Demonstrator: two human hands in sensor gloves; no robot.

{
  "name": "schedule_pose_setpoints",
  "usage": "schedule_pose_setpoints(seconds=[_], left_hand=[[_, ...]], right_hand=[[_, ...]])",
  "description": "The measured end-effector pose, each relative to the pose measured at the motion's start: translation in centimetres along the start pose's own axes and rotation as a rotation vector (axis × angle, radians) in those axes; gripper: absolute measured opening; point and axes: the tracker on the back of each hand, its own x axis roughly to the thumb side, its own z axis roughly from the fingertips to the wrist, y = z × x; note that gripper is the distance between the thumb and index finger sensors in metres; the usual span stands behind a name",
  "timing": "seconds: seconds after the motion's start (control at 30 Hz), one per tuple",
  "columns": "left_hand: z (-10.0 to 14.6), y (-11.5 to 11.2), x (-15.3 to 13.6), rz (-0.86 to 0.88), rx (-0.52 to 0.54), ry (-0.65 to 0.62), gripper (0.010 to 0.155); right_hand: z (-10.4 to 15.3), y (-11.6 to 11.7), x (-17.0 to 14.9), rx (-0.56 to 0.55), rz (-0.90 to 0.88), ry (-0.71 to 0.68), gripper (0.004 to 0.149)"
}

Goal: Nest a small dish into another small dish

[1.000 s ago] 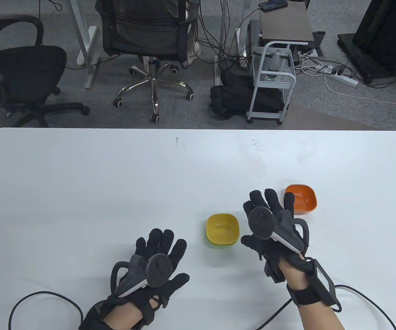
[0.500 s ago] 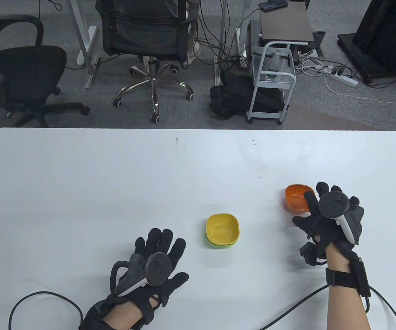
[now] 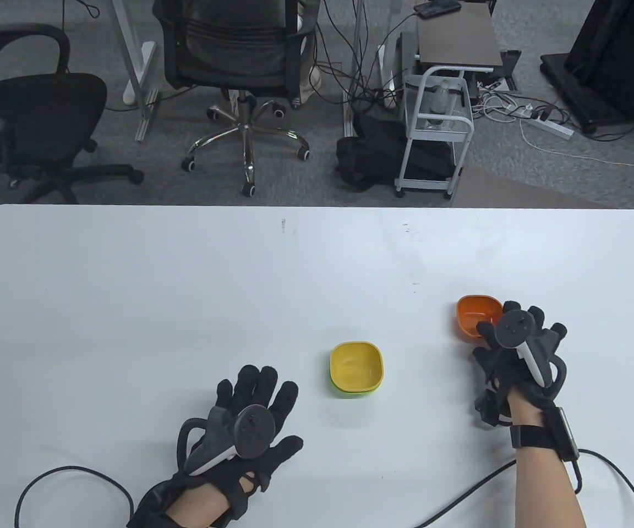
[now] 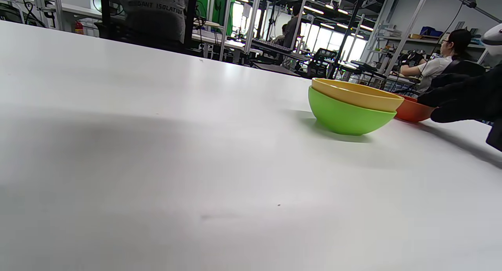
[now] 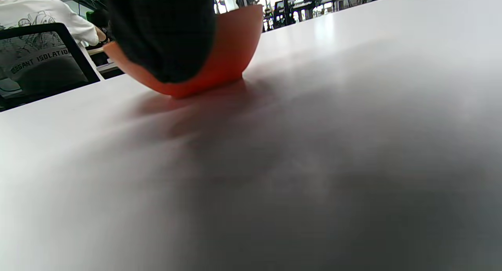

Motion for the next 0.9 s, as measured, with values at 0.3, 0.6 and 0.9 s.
schedule_pose_setpoints(seconds=[0.3,0.6,0.9], left_hand=[[0.0,-0.1,0.0,-0.003,-0.004,-0.005,0.079],[0.0,-0.2,0.0,-0.004,-0.006,-0.003,0.079],[0.0,-0.2,0.1,-0.004,-0.005,-0.004,0.079]], right_hand=[[-0.3,0.5,0.3,-0.041,-0.011,-0.007,0.036],[-0.1,-0.2,0.2,-0.125,-0.062,-0.023,0.034],[1.5,-2.9,0.1,-0.198,-0.161,-0.070,0.035]])
